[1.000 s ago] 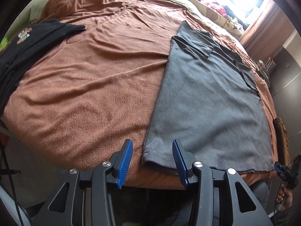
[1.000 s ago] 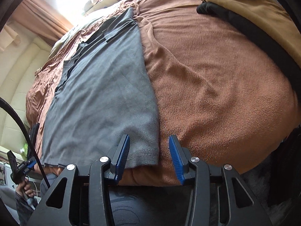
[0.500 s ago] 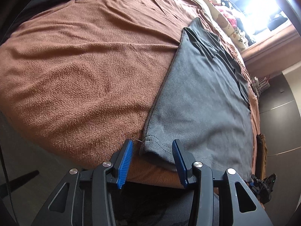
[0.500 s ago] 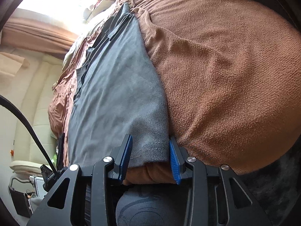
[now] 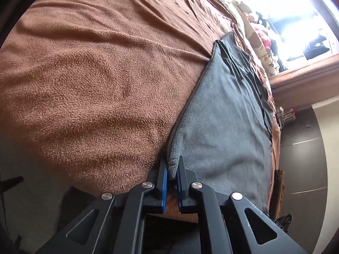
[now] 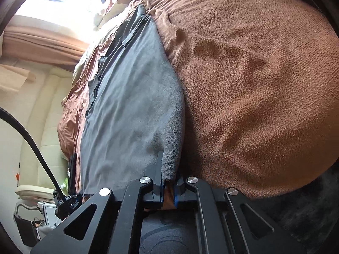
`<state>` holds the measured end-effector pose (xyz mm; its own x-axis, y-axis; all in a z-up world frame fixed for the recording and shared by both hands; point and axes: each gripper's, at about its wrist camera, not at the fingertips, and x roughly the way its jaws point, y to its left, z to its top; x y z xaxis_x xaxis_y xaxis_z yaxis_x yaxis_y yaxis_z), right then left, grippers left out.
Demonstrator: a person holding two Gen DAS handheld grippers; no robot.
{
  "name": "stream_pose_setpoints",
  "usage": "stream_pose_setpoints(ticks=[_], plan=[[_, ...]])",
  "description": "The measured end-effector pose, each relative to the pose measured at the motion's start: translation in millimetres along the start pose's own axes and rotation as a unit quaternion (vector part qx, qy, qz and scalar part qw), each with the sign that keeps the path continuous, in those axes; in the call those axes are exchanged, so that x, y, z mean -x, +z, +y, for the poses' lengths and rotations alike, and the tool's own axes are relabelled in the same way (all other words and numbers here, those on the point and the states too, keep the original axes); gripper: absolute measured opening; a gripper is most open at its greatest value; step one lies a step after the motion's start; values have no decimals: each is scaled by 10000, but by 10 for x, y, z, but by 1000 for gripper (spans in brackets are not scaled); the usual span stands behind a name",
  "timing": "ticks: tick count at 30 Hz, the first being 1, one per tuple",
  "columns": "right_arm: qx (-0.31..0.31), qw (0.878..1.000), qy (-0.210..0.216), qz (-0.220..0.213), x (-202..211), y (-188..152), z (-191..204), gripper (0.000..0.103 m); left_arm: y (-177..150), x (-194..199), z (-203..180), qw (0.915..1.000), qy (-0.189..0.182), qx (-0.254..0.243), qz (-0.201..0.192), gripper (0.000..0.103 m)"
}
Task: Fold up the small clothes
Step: 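Lift the hem with both tools and fold it over toward the collar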
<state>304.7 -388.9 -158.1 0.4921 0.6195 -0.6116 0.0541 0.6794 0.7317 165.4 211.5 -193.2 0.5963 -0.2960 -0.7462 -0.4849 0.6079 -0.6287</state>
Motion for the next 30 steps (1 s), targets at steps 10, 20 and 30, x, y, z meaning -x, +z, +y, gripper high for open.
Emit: stream_pose_setpoints(ticks=[10, 20, 30], plan=[[452, 9972, 313, -505, 569, -211, 266, 2, -82, 631, -409, 9967, -263, -551, -535, 6], [851, 9913, 568, -824, 1156, -550, 325, 2, -412, 1277, -508, 9909, -600, -759, -940, 6], [1127, 9871, 638, -939, 1653, -965, 274, 2, -952, 1801, -314, 9865, -808, -813, -1167, 6]])
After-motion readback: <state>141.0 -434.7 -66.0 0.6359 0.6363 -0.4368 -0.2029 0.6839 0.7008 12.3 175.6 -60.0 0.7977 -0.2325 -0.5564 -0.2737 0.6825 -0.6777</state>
